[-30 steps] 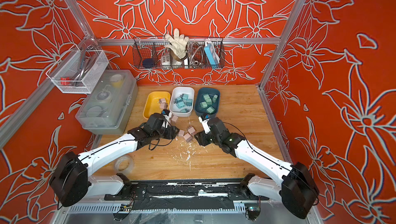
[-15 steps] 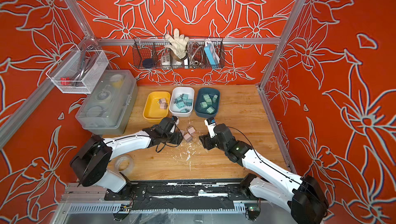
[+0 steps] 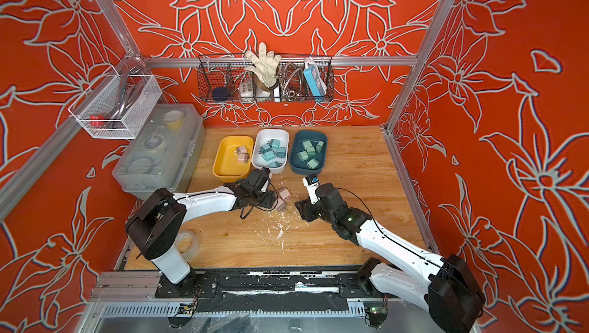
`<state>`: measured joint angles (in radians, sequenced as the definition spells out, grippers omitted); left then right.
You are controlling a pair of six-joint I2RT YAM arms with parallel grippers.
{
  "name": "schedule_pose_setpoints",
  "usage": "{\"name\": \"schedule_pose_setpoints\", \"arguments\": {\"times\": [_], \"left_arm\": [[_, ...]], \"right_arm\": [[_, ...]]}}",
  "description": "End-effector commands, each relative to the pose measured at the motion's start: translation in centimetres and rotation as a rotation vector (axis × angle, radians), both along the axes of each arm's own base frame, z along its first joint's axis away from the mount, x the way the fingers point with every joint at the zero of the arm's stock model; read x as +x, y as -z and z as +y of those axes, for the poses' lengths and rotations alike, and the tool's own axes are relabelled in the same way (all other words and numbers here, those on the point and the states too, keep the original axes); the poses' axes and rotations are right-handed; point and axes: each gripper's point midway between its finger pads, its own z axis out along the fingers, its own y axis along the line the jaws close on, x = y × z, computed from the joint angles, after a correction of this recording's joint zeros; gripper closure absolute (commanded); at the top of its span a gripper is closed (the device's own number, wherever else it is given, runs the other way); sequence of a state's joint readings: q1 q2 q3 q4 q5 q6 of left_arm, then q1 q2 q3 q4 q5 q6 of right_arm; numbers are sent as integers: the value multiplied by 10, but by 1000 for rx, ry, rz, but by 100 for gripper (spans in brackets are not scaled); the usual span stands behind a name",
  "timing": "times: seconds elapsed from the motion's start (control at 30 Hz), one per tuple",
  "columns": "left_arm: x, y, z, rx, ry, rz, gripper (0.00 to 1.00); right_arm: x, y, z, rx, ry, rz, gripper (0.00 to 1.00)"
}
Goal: Place the plugs by color into the storage box
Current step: Pick up the plug from the center of the board.
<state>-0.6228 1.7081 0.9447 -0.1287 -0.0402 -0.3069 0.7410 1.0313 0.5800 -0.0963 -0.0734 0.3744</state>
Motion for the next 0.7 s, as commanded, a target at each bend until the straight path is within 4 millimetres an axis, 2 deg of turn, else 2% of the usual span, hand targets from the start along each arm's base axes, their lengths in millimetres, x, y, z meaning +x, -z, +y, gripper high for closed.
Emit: {"name": "schedule_pose_setpoints", "arguments": {"times": [0.0, 0.2, 0.37, 0.67], "left_arm": [[0, 8, 0, 38, 17, 19, 38], [3, 9, -2, 40, 21, 16, 41], [3, 12, 5, 75, 9, 16, 41], [-1, 2, 5, 49, 30, -16, 54]], "right_arm": [[4, -11, 0, 4, 11, -44, 36], [5, -7, -3, 0, 24, -49, 36], [5, -9, -6, -2, 30, -61, 36], [5, -7, -6, 8, 38, -58, 36]]}}
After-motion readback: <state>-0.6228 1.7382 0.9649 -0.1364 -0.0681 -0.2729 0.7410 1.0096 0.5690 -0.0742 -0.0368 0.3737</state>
